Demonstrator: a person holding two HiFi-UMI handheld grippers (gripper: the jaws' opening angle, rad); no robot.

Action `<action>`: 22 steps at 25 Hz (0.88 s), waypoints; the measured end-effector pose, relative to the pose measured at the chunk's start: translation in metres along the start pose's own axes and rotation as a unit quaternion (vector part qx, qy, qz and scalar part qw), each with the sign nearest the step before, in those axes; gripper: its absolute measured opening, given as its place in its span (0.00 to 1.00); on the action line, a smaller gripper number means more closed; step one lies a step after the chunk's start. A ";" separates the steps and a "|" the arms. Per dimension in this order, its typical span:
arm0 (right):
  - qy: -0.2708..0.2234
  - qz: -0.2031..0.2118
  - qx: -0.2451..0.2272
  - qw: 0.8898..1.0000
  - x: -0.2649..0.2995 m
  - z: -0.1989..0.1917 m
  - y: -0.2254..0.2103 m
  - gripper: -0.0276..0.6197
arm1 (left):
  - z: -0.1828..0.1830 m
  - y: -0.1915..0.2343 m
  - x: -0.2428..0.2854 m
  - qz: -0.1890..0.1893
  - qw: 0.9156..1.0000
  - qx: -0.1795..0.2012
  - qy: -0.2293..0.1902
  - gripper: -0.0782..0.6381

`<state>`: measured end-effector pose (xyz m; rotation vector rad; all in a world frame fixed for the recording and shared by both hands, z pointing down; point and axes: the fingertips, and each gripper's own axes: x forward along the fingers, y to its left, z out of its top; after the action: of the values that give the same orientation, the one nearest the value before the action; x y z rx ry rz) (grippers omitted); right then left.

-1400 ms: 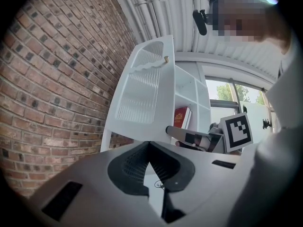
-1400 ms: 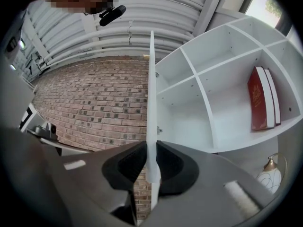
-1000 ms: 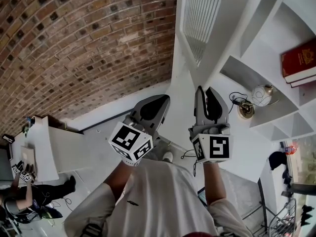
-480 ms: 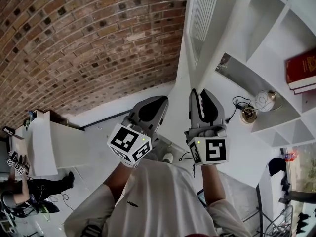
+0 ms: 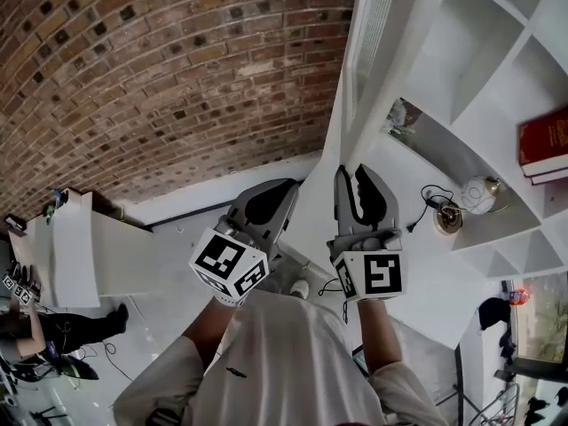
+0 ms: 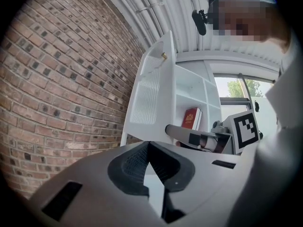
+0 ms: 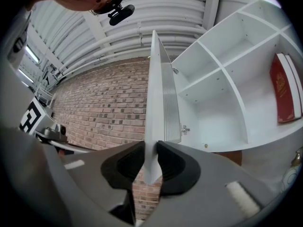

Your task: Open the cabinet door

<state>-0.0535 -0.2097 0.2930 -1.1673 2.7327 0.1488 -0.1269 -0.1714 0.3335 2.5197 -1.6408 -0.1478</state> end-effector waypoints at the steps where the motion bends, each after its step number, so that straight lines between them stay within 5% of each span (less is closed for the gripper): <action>1: 0.001 0.004 0.000 1.000 0.001 0.000 0.002 0.19 | 0.000 0.001 -0.001 0.002 1.000 0.000 0.000 0.12; 22: -0.001 0.087 -0.007 0.996 0.038 -0.004 0.051 0.23 | 0.003 0.032 -0.024 0.060 0.998 -0.004 -0.006 0.12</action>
<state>-0.1164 -0.2022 0.2905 -0.9287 2.8336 0.1899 -0.1654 -0.1625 0.3363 2.4103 -1.7856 -0.1563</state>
